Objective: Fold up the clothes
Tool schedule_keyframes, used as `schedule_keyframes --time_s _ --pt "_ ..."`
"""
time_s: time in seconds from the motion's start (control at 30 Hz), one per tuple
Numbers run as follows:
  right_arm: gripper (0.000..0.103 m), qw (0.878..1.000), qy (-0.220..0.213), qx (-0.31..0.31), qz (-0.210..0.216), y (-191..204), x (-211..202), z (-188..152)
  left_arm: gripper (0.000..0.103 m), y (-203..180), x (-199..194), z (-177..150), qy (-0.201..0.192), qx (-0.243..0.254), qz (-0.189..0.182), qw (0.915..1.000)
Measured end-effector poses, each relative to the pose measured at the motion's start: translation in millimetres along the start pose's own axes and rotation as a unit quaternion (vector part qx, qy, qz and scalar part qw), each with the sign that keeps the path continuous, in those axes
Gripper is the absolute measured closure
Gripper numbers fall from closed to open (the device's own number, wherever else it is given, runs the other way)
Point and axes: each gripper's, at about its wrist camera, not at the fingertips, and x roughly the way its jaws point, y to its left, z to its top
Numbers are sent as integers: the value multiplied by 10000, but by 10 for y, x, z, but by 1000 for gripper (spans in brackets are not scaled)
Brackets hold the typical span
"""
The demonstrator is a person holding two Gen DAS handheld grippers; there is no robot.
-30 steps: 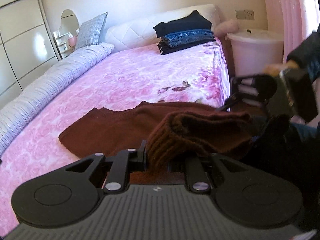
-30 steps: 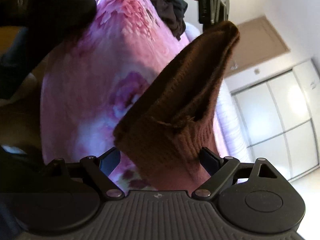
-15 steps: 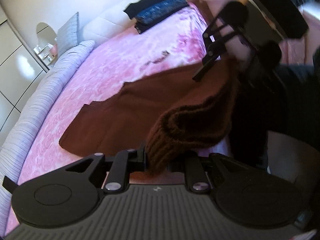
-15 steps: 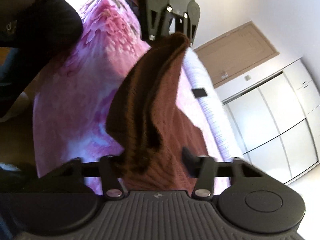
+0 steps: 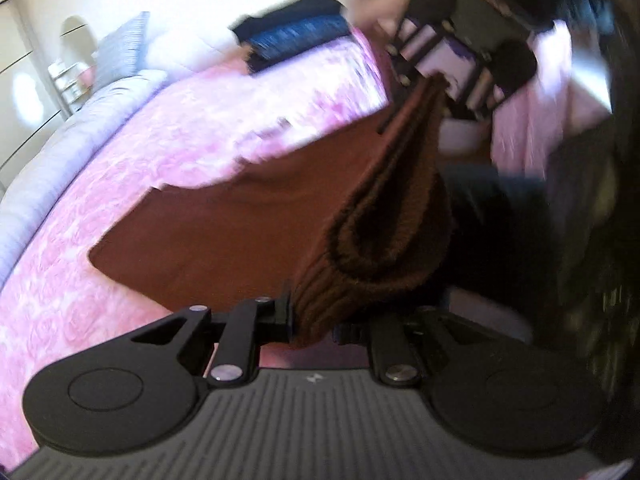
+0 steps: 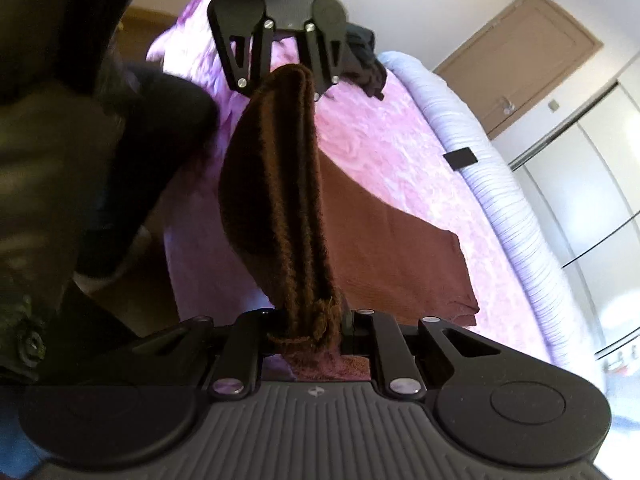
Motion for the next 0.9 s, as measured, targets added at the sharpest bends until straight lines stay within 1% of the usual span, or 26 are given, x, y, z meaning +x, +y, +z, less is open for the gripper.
schedule_keyframes --time_s 0.07,0.13,0.23,0.33,0.4,0.47,0.53,0.6,0.63,0.73,0.77,0.8,0.87,0.9 --pt "89 9998 -127 151 -58 -269 -60 51 90 307 -33 113 -190 -315 33 9993" --pt "89 9989 -270 329 -192 -621 -71 86 90 642 -25 251 -349 -474 82 9982" --pt "88 9959 -467 751 -203 -1267 84 99 90 1224 106 447 -457 -800 128 9957" --pt "88 9909 -526 1232 -150 -1872 380 43 89 1830 393 546 -448 -1235 141 9912" --pt "87 9859 -510 1593 -90 -2273 654 -33 89 2171 620 551 -403 -1546 136 9871" --pt "86 9783 -495 2014 -34 -2634 955 -149 89 2500 853 499 -338 -1890 119 9813" --pt "86 9681 -480 2460 31 -2956 1239 -307 89 2808 1120 403 -239 -2252 87 9740" --pt "85 9530 -406 2998 147 -3227 1523 -530 89 3044 1410 245 -38 -2681 28 9634" --pt "82 9434 -347 3292 212 -3338 1674 -651 89 3144 1560 152 95 -2894 -8 9572" --pt "71 9042 -55 4254 391 -3450 2253 -1002 88 3264 1928 -150 510 -3372 -3 9400" --pt "69 8911 27 4521 405 -3449 2378 -1137 85 3283 1961 -238 463 -3577 -48 9327" --pt "68 8772 89 4782 423 -3441 2480 -1265 83 3309 1954 -308 299 -3830 -123 9232" --pt "61 8489 97 5264 475 -3399 2565 -1475 82 3355 1909 -416 40 -4229 -233 9059" --pt "48 8372 42 5446 497 -3395 2558 -1540 80 3376 1880 -464 -76 -4405 -281 8973"
